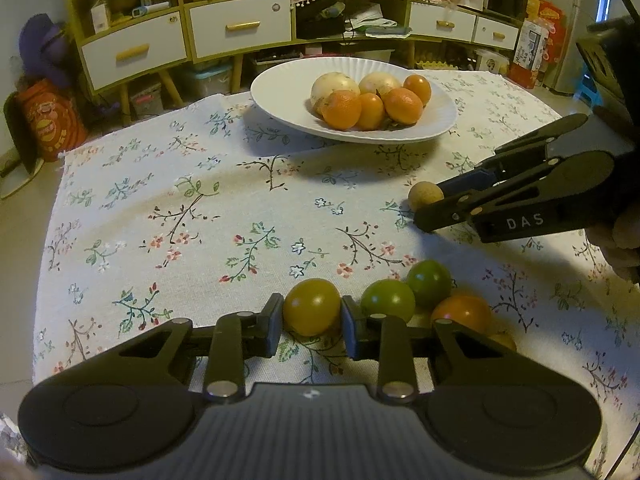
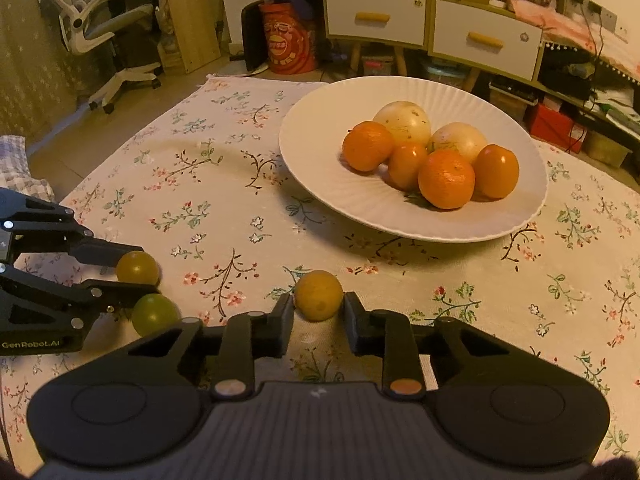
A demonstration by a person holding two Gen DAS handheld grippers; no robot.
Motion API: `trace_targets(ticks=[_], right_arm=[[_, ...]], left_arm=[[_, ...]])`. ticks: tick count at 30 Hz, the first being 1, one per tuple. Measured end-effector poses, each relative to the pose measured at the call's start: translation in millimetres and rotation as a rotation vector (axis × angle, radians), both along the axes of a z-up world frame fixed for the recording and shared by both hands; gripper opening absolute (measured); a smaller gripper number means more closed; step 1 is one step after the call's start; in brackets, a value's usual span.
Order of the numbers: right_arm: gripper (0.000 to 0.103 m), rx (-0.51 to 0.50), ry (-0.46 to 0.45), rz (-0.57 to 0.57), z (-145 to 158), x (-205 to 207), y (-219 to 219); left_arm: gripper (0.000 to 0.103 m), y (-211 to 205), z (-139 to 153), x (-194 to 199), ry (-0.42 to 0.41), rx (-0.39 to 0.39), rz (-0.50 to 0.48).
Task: Organize fruits
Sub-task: 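Grasp a small yellow-green fruit with the left tool while the right tool grasps a small yellow fruit, then lift and carry the small fruit with the left tool while the right tool carries its fruit over the plate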
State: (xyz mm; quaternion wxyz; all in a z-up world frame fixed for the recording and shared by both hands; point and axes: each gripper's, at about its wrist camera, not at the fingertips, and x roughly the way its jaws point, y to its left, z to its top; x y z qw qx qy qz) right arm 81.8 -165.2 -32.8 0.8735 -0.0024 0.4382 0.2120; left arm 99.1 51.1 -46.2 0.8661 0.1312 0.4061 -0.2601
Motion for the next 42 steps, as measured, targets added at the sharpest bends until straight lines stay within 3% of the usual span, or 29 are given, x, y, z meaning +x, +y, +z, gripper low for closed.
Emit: trace_targets(ticks=[22, 42], right_arm=[[0.024, 0.051, 0.001, -0.048, 9.3, 0.4, -9.6], [0.024, 0.121, -0.058, -0.141, 32.7, 12.5, -42.2]], left_arm=[[0.020, -5.9, 12.9, 10.6, 0.002, -0.040, 0.045], [0.020, -63.4, 37.4, 30.5, -0.067, -0.108, 0.039]])
